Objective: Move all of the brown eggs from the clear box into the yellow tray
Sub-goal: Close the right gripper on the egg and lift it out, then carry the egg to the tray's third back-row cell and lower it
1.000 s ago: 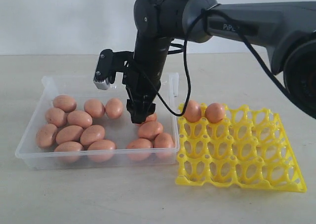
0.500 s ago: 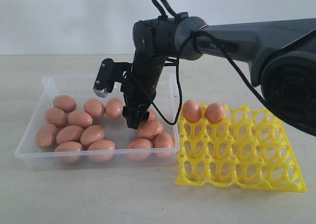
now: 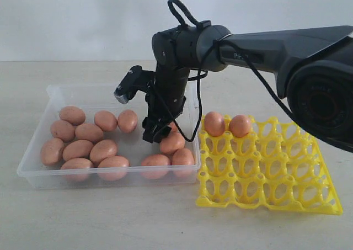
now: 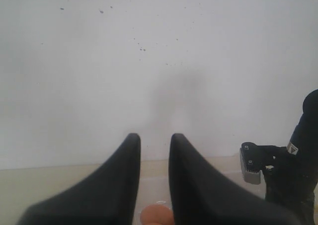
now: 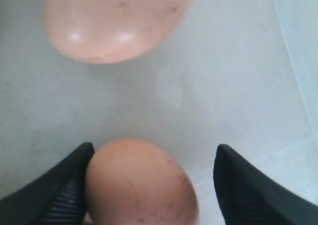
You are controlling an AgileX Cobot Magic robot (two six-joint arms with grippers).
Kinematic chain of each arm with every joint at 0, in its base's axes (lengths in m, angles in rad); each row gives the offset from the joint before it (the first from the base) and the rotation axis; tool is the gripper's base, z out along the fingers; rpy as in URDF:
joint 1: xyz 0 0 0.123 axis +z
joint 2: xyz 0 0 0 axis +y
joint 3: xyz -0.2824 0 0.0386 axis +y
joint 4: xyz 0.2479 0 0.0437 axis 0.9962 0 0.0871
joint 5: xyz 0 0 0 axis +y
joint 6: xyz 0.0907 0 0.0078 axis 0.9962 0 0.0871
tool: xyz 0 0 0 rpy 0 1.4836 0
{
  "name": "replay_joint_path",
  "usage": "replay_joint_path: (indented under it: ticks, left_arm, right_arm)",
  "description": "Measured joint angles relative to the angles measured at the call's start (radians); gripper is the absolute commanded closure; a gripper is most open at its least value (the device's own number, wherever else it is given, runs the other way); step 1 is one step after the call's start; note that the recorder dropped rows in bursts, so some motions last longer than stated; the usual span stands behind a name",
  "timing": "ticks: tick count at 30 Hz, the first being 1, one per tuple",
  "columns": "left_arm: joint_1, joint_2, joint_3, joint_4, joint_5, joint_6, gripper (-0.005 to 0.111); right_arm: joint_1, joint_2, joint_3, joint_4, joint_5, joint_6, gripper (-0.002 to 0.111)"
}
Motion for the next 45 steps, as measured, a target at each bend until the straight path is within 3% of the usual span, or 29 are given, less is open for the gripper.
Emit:
replay_joint_path:
  ticks: [3,8,19,25,30,36,39,41,43,45]
  left_arm:
    - [0.0,0.0,0.0,0.0,0.0,0.0,0.085]
    - [0.0,0.0,0.0,0.0,0.0,0.0,0.085]
    - [0.0,0.0,0.0,0.0,0.0,0.0,0.085]
    - [0.0,0.0,0.0,0.0,0.0,0.0,0.085]
    - [0.0,0.0,0.0,0.0,0.0,0.0,0.085]
    - [0.0,0.0,0.0,0.0,0.0,0.0,0.085]
    - [0.0,0.0,0.0,0.0,0.0,0.0,0.085]
    - [0.0,0.0,0.0,0.0,0.0,0.0,0.085]
    - [0.0,0.0,0.0,0.0,0.0,0.0,0.085]
    - [0.0,0.0,0.0,0.0,0.0,0.0,0.085]
  right_arm:
    - [-0.009,0.0,0.0,-0.005,0.02,0.06,0.056]
    - [-0.014,0.0,-0.002,-0.009,0.051,0.145,0.108]
    - [-0.014,-0.035,-0.002,0.061,0.058,0.214,0.109]
    - [-0.014,-0.214,0.058,0.18,-0.073,0.277,0.109]
    - [-0.014,-0.458,0.419,0.264,-0.434,0.302,0.109]
    - [-0.036,-0.817,1.064,0.327,-1.126,0.361,0.109]
    - [-0.122,-0.972,1.257,0.465,-1.448,0.429,0.109]
    - [-0.233,-1.023,1.296,0.481,-1.52,0.538,0.109]
    - [-0.379,-1.034,1.294,0.297,-1.498,0.779,0.109]
    - [-0.551,-1.005,1.255,-0.141,-1.511,1.176,0.109]
